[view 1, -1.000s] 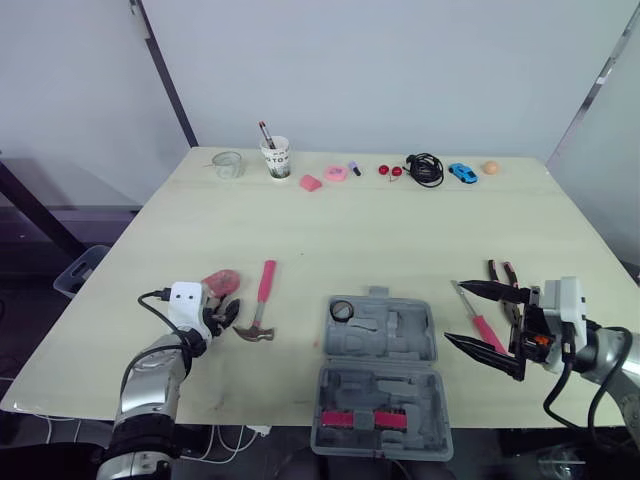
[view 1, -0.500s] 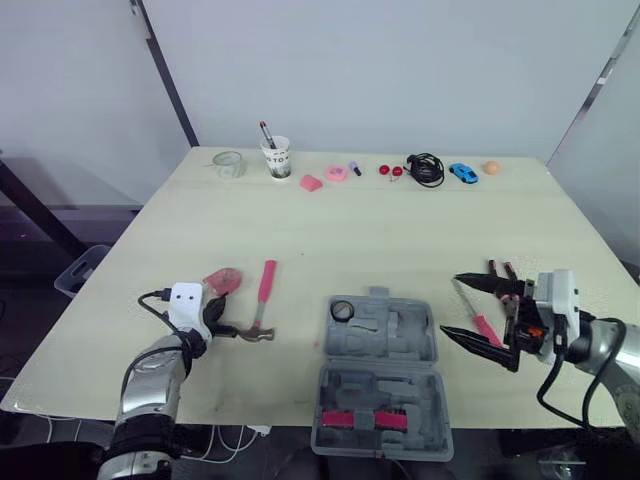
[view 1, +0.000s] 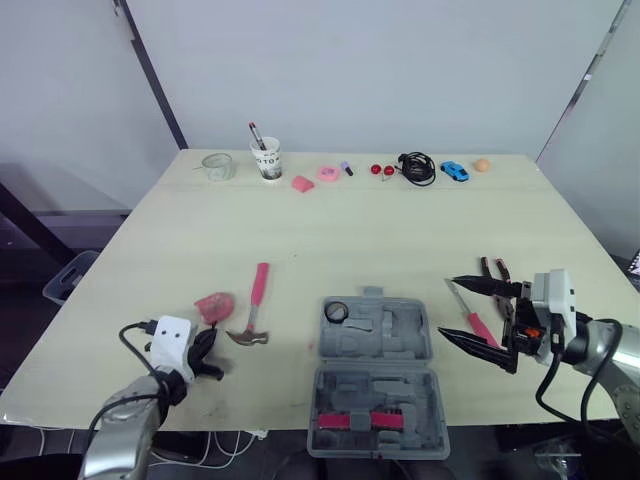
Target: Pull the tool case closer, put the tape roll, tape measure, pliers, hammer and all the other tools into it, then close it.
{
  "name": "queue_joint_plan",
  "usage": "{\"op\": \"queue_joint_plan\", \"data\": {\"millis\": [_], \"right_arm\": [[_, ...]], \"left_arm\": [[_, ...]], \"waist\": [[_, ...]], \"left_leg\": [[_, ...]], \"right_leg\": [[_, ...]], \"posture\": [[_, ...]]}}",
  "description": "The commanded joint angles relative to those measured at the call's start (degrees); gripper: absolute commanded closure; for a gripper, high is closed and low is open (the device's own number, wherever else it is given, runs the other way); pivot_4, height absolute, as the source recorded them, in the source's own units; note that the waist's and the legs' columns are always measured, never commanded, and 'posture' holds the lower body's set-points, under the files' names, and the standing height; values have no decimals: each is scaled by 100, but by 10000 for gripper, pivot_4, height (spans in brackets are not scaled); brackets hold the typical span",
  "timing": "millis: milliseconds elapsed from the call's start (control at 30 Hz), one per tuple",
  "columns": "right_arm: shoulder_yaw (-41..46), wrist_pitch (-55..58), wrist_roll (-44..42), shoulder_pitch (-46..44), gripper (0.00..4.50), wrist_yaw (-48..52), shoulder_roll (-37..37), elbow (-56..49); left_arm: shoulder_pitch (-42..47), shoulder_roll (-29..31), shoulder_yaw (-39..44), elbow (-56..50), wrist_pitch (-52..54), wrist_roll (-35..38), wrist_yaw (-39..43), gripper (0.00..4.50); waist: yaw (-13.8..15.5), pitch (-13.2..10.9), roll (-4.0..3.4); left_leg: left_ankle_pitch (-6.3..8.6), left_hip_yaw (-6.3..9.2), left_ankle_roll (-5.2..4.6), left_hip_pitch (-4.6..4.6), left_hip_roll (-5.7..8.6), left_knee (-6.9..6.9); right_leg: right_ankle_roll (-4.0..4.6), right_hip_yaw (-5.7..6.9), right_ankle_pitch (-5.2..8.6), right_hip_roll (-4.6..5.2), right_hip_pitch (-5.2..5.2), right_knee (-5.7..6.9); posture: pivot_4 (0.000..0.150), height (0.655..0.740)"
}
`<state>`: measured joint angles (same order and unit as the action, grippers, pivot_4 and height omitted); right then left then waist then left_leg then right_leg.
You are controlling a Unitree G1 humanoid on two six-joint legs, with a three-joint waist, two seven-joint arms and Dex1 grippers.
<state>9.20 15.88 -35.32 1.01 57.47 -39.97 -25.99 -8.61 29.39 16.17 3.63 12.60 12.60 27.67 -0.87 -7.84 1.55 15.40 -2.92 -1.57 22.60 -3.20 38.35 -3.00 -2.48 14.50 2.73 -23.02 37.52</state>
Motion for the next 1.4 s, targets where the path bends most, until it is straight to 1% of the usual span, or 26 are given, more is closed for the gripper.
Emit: {"op": "queue_joint_plan", "data": {"millis": [33,233,533,700,900,1167,1233,1300,1333,1367,1400], "right_arm": [[-2,-69,-54,-16,0,32,28,-130],[-15,-108,-22,-62,0,108,39,-25],[-43,-159,-47,-48,0,361,-25,70],[-150,-390,158,58,0,797,-213,207],[-241,-325,20,126,0,1260,-342,219],[-267,-386,35,218,0,1413,-277,287],[-291,-478,104,248,0,1432,-243,349],[-312,-543,139,263,0,1435,-217,395],[-319,-562,144,273,0,1432,-211,397],[-326,-583,153,267,0,1438,-205,420],[-325,-601,158,278,0,1434,-197,419]], "left_arm": [[-486,142,179,-333,209,43,103,44776],[-1061,234,285,-544,175,32,237,44776],[-1799,60,225,-1115,156,42,306,44776],[-1993,30,218,-1264,164,15,328,44776],[-2074,39,229,-1312,145,-8,332,44776],[-2211,12,305,-1353,34,83,478,44776],[-2246,29,337,-1382,-129,145,605,44776],[-2276,71,376,-1394,-254,207,736,39028],[-2289,83,396,-1389,-289,216,778,36999],[-2301,122,415,-1399,-339,226,854,31575],[-2370,247,416,-1423,-443,176,1002,27264]], "waist": [[0,0,1],[0,-2,-3],[3,-2,-12],[9,-2,-16],[13,-1,-22],[11,-1,-22],[7,-1,-22],[13,-1,-22],[16,-2,-23],[19,-2,-23],[20,-3,-22]], "left_leg": [[0,1,0,0,0,0],[0,-2,0,1,-2,-1],[0,-6,0,1,-3,-3],[1,-6,0,4,-1,-4],[1,-8,0,5,-1,-8],[1,-7,0,6,-2,-8],[1,-8,0,7,-2,-10],[1,-8,0,8,-2,-11],[1,-7,0,9,-1,-12],[1,-7,0,10,-1,-11],[1,-7,0,10,-1,-11]], "right_leg": [[1,0,1,0,0,-1],[2,-1,1,2,-1,-6],[3,-3,2,14,-1,-17],[3,0,2,19,-1,-28],[2,-1,1,19,-1,-41],[2,1,1,21,-1,-47],[2,1,1,23,-1,-51],[2,2,1,27,-1,-53],[2,3,1,27,-1,-54],[3,4,1,29,-2,-54],[3,4,1,30,-2,-54]], "posture": [[1500,7400],[1500,7400],[1500,7400],[1500,7400],[1500,7400],[1500,7400],[1500,7400],[1500,7400],[1500,7400],[1500,7400],[1500,7400]]}}
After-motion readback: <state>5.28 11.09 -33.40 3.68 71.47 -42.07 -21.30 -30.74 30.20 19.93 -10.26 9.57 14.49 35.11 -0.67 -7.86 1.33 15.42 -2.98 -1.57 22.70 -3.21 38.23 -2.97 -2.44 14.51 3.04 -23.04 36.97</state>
